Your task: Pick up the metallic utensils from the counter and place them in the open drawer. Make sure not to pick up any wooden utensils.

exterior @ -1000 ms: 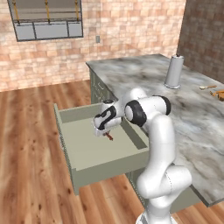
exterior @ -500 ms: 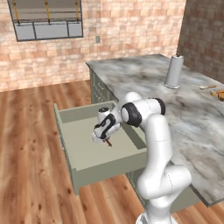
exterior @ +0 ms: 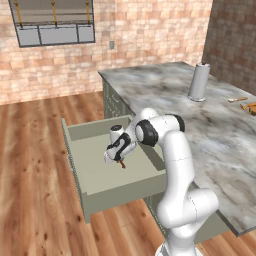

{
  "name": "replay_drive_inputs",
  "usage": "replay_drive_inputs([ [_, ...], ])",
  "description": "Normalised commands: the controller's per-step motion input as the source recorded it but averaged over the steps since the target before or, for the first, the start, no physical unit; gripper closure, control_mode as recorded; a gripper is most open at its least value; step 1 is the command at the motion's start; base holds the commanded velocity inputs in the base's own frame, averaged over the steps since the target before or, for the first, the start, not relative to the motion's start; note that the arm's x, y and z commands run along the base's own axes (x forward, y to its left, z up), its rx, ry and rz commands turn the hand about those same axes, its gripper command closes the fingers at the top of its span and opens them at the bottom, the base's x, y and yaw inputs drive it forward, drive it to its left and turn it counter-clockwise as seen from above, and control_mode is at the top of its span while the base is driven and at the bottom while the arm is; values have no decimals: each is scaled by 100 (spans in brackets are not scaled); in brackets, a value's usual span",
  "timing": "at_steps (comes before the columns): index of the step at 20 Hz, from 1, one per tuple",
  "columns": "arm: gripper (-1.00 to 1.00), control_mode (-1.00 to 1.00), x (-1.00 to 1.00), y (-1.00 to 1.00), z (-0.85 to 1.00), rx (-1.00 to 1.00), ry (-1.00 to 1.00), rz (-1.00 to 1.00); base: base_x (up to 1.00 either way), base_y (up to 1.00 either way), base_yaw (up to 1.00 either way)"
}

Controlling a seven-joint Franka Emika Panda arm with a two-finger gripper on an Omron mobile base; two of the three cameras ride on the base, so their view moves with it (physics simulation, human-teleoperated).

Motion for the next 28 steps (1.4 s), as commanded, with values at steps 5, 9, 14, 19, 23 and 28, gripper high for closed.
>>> replay_drive_inputs([
  [5, 100, -100, 55, 0, 0, 0, 0, 0, 0, 0, 0],
  [9, 100, -100, 34, 0, -9, 0, 0, 0, 0, 0, 0],
  [14, 100, -100, 0, 0, -14, 0, 2, 0, 0, 0, 0],
  [19, 100, -100, 0, 0, 0, 0, 0, 0, 0, 0, 0],
  [23, -100, -100, 0, 0, 0, 0, 0, 0, 0, 0, 0],
  [28, -100, -100, 0, 0, 0, 0, 0, 0, 0, 0, 0],
])
